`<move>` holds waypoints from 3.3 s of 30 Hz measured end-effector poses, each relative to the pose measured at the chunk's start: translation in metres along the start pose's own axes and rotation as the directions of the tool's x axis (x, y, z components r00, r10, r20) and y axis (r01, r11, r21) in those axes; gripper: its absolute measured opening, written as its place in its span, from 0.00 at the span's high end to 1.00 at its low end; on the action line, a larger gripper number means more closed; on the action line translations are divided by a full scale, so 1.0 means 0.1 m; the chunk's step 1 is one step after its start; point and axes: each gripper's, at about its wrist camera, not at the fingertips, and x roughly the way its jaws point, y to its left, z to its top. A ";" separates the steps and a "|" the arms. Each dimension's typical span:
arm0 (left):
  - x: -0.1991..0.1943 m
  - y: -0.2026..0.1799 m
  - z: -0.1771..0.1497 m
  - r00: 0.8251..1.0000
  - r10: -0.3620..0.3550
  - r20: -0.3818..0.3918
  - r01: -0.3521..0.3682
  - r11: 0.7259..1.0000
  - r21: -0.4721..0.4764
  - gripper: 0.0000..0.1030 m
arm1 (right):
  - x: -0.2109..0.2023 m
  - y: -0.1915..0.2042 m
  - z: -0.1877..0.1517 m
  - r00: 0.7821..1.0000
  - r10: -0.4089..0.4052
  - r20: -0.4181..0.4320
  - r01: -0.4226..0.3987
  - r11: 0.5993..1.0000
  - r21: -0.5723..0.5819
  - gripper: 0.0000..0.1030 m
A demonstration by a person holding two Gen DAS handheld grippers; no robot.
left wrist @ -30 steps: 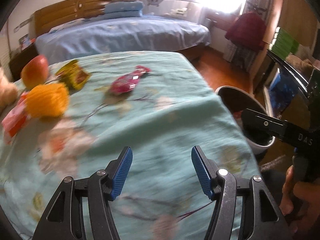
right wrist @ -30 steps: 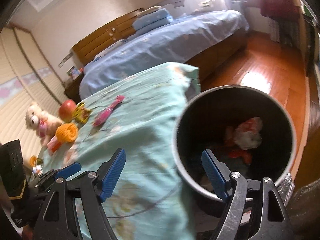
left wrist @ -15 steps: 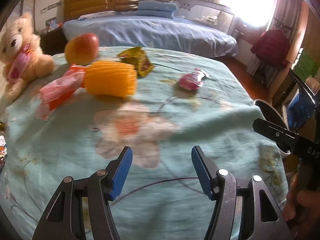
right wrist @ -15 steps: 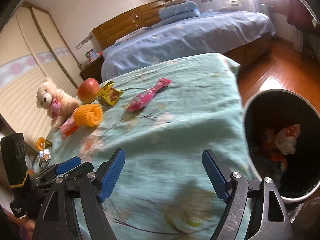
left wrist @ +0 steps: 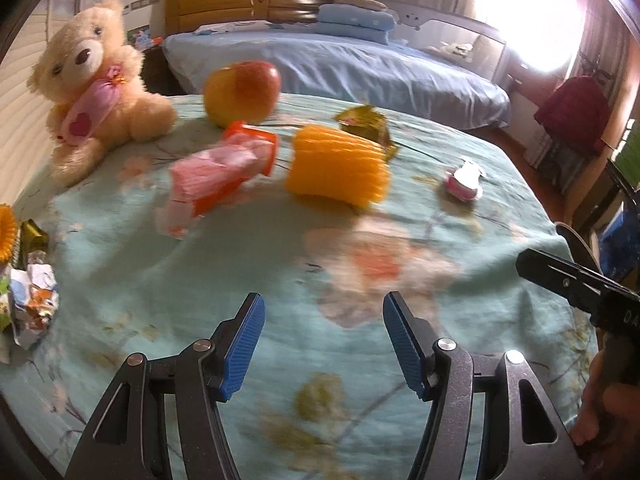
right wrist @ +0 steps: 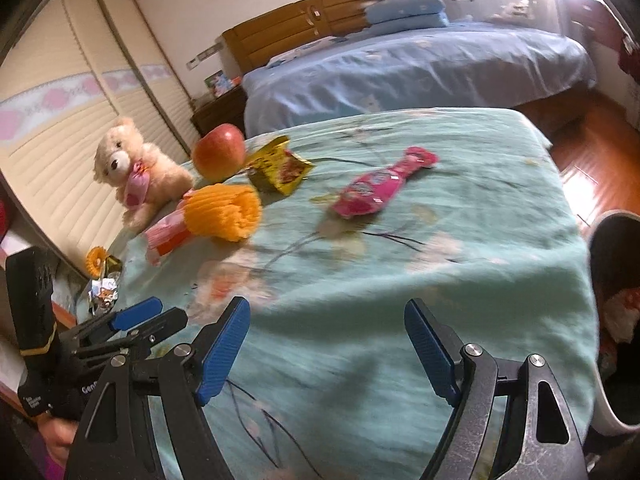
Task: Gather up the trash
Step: 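Move both open tools back over the bedspread toward the remaining trash, then grasp the orange foam net with the right tool while the left grasps the pink-white bag, then carry the foam net toward the bin with the right tool while the left carries the bag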
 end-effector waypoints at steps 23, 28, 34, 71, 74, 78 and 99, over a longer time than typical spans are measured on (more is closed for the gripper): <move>0.38 0.69 0.60 0.994 0.104 0.029 -0.105 0.994 0.029 0.25 | 0.82 0.67 0.40 0.989 0.109 -0.101 -0.123 0.982 -0.142 0.21; 0.50 0.70 0.69 0.995 0.090 0.029 -0.092 0.993 0.075 0.26 | 0.95 0.71 0.48 0.987 0.117 -0.110 -0.133 0.981 -0.144 0.21; 0.65 0.69 0.71 0.999 0.053 0.005 -0.053 0.995 0.086 0.52 | 1.09 0.74 0.56 0.985 0.121 -0.123 -0.138 0.981 -0.137 0.22; 0.15 -0.15 0.18 0.996 -0.086 -0.004 0.086 0.991 0.099 0.76 | 0.03 0.29 0.08 0.998 0.057 0.002 -0.057 0.996 -0.074 0.91; 0.14 -0.31 0.14 0.995 -0.104 -0.013 0.104 0.988 0.116 0.76 | -0.10 0.15 0.02 0.999 0.033 0.018 -0.032 0.998 -0.057 0.91; 0.12 -0.50 0.10 0.992 -0.123 -0.021 0.125 0.982 0.141 0.76 | -0.23 -0.01 -0.04 1.000 -0.003 0.029 0.004 0.999 -0.036 0.91; 0.12 -1.27 0.07 0.983 -0.177 -0.041 0.182 0.953 0.242 0.76 | -0.88 -0.68 -0.23 0.987 -0.124 0.102 0.117 0.990 0.074 0.91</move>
